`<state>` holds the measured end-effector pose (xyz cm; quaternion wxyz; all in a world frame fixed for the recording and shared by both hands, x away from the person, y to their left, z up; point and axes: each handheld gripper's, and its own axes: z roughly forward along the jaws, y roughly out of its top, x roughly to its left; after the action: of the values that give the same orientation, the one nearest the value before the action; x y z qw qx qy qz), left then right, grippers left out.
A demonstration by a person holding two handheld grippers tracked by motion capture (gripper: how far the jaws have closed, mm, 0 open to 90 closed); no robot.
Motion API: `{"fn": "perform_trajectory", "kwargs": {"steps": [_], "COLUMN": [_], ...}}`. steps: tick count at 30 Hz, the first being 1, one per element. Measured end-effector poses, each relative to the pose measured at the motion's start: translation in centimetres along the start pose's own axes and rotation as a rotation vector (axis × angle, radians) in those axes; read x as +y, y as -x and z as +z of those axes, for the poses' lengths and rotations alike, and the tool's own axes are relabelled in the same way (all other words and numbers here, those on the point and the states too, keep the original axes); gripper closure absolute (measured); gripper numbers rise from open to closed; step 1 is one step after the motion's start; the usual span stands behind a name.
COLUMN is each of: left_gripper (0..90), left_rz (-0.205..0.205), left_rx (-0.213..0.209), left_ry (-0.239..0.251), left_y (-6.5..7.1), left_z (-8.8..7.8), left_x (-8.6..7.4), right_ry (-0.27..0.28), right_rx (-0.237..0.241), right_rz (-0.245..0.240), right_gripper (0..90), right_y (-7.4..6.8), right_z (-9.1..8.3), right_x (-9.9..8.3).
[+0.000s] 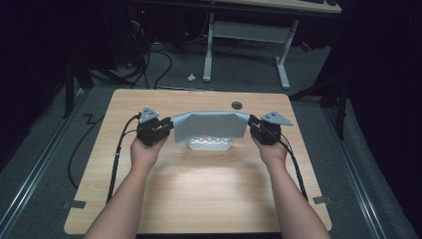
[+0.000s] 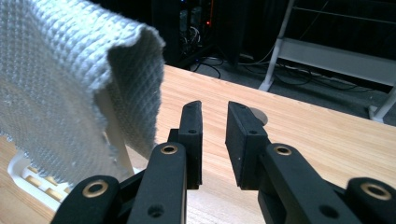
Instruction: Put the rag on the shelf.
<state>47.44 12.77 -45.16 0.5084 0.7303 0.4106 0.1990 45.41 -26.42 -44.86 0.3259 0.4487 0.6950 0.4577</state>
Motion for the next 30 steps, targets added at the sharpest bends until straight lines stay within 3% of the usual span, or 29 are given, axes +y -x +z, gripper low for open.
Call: {"fn": "perform_trajectory", "kwargs": {"steps": [14,16,19,24,30], "left_gripper": [66.6,66.3,65.7,65.3,62.3], "left_rz": [0.02,0.041,0.044,0.013,0.044], "left_rx": [0.038,0.07,0.078,0.093,0.105], "left_ry": [-0.001,0.008,0.015,0.025,0.036], "left_y": [0.1,0.3,0.3,0.5,1.6], "left_z": [-0.8,-1.9,-2.7,-5.4,-8.2], "left_x": [0.0,-0.1,-0.3,-2.0,-3.3], "right_ry": [-0.006,0.018,0.015,0.016,-0.001], "right_rx": [-0.01,-0.001,-0.002,-0.003,0.002], "right_rz": [-0.011,0.0,0.007,-0.021,-0.071], "right_gripper": [76.8,75.8,75.1,69.6,61.1], "right_y": [0.1,0.1,0.2,-0.1,-1.0], "right_z": [-0.6,-1.6,-2.5,-4.9,-7.3], "right_x": [0.0,0.0,-0.1,-0.5,-0.5]}}
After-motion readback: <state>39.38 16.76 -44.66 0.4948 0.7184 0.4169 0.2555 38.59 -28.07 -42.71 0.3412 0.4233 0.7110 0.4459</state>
